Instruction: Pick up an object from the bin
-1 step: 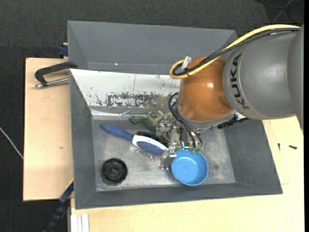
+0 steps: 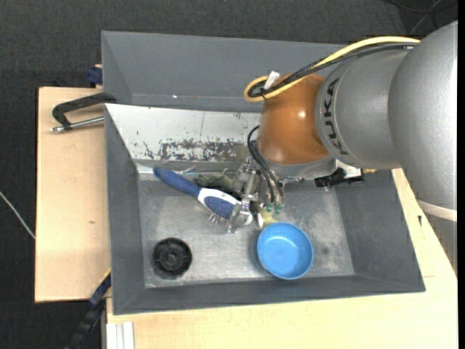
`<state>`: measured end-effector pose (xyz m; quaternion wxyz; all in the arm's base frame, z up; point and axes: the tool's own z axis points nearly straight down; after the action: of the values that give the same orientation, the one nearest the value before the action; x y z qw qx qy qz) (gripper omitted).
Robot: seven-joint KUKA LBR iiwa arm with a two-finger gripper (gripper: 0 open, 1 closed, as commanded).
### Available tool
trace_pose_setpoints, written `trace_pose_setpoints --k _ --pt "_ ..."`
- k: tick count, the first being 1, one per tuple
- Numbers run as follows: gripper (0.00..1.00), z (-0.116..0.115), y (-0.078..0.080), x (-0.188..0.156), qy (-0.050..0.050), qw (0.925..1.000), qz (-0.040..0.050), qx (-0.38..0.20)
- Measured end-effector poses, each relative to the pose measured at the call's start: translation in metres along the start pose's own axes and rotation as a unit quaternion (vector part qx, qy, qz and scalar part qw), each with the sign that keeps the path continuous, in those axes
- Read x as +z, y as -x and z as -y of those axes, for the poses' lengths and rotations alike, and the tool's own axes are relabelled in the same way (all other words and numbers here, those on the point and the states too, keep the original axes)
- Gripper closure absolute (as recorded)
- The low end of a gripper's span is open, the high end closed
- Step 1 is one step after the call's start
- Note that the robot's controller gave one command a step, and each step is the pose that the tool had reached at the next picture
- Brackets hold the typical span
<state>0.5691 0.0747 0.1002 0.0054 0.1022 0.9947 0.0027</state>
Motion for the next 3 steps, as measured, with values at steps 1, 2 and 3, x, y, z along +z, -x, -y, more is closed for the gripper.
trace_pose_setpoints --k 1,2,3 --pt "0.00 -0.0054 0.0054 0.0045 0.001 0.9989 0.0012 0.048" --pt "0.00 -0.0073 0.0067 0.0057 0.001 0.9949 0.0004 0.100" --pt "0.00 -0.0089 0.0073 0.0064 0.001 0.9889 -0.0008 0.148"
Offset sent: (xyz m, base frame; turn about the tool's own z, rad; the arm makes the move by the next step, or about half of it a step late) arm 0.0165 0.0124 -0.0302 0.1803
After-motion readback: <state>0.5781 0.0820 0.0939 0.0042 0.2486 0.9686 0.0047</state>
